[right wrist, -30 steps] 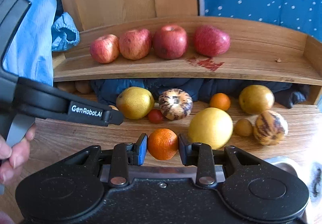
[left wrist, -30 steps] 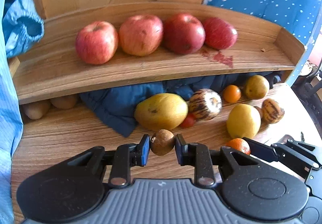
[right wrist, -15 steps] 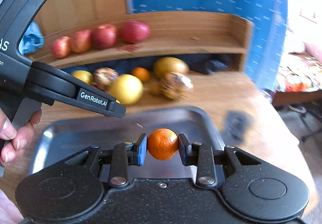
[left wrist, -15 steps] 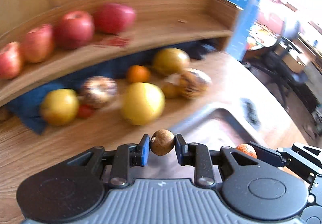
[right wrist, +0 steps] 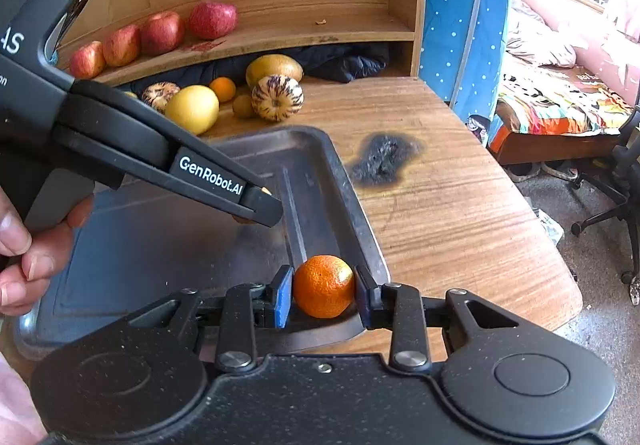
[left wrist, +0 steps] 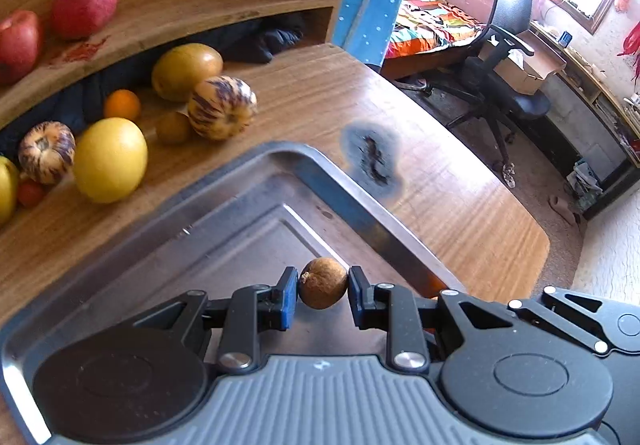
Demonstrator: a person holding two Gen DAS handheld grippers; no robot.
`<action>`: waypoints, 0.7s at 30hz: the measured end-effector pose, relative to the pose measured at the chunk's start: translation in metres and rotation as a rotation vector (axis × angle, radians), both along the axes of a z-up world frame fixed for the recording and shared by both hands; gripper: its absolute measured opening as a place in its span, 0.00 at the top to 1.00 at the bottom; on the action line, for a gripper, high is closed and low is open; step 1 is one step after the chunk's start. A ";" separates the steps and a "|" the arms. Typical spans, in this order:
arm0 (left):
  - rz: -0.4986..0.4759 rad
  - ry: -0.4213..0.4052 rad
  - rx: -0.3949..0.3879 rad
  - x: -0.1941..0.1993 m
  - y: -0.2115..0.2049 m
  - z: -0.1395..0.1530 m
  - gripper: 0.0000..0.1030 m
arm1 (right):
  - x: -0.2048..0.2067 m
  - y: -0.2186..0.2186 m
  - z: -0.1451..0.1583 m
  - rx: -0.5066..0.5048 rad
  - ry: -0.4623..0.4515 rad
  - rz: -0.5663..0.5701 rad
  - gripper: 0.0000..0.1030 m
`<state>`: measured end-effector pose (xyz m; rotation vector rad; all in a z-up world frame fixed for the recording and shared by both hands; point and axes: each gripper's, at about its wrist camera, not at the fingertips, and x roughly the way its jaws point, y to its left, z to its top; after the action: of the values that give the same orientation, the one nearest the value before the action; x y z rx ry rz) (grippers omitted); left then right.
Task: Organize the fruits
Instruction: 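Lower the brown fruit onto the tray with left while right lowers the tangerine onto it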
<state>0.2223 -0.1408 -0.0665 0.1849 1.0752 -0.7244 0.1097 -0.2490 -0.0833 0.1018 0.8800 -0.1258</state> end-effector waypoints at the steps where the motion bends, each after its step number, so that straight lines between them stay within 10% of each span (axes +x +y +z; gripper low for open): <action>1: 0.000 0.004 -0.001 -0.002 0.000 -0.001 0.72 | -0.001 0.001 0.000 0.001 0.001 0.005 0.67; 10: 0.062 0.010 -0.006 -0.013 0.007 -0.005 0.69 | -0.005 0.004 0.001 -0.019 -0.012 0.069 0.63; 21: 0.262 -0.043 0.040 -0.046 0.063 0.016 0.16 | -0.023 0.019 0.019 -0.016 -0.091 0.224 0.27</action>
<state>0.1766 -0.0779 -0.0501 0.0910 1.0498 -0.4621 0.0868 -0.2304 -0.0646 -0.0065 0.7937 0.0803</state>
